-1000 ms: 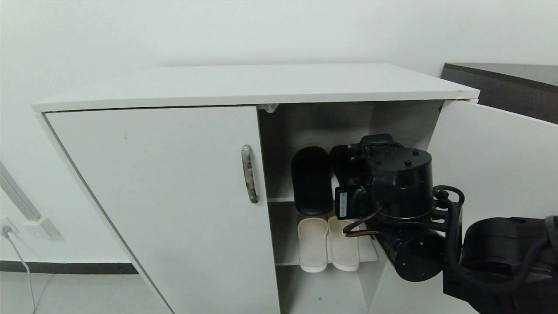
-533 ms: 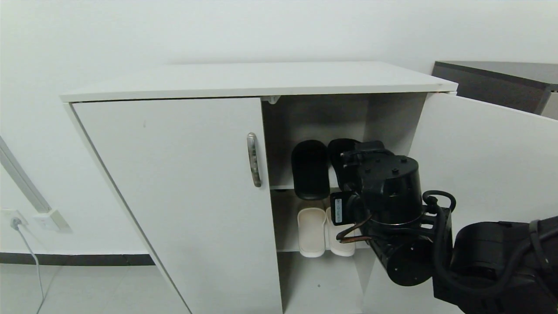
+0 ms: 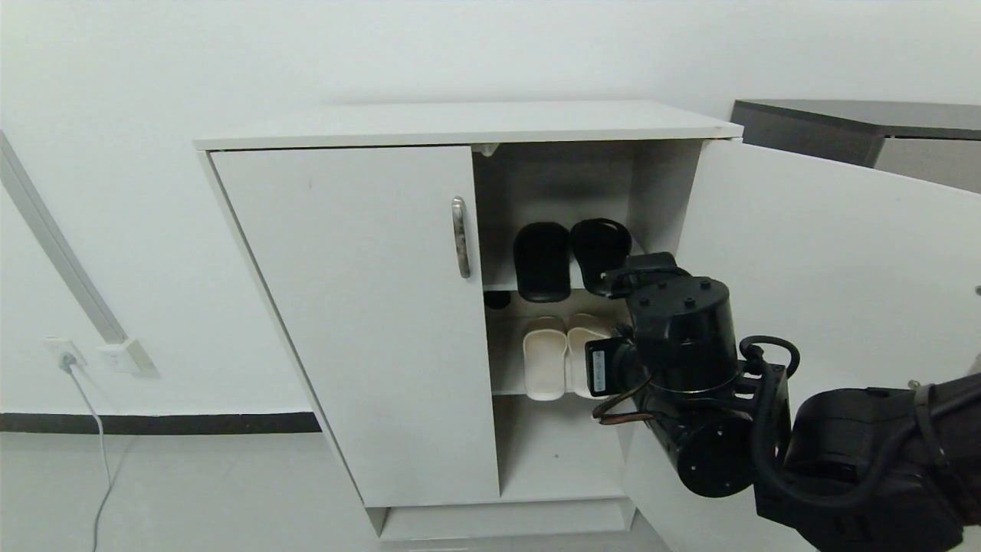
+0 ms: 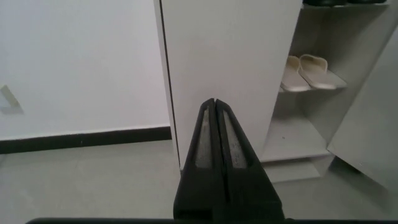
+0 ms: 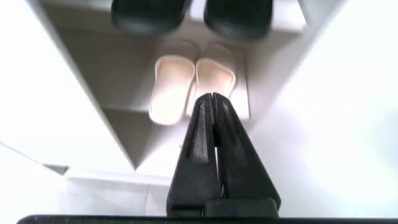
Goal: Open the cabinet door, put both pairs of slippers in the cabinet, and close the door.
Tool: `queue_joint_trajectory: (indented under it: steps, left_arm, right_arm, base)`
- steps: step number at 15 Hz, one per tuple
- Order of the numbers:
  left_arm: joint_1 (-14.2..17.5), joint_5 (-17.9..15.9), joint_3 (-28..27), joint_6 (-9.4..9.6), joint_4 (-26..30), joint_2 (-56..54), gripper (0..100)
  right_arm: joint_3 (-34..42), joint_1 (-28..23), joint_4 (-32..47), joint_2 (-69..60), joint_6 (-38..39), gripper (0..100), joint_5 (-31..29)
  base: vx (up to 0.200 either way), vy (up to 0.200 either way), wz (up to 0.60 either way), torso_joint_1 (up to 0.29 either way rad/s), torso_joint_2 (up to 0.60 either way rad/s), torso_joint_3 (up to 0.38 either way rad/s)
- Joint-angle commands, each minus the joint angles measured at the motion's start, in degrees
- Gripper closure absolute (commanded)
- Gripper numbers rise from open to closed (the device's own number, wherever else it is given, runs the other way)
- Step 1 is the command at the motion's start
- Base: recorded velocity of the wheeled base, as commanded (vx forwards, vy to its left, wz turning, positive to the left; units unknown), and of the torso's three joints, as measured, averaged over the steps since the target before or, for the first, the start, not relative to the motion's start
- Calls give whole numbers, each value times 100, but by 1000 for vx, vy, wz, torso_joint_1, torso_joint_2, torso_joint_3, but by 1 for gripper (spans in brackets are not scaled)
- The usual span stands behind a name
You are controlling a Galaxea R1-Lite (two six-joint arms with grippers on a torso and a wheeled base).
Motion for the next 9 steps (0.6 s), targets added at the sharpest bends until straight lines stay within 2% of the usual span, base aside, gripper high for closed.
queue_joint_trajectory:
  steps: [1, 9]
  left_arm:
    - [2, -1, 1, -5, -1, -1, 100]
    - [2, -1, 1, 3, -1, -1, 100]
  right_arm:
    - [8, 3, 0, 71, 1, 100, 0]
    - [26, -50, 0, 133, 10, 100, 0]
  base:
    - [-200, 0, 0, -2, 7, -2]
    - [-200, 0, 0, 2, 6, 2]
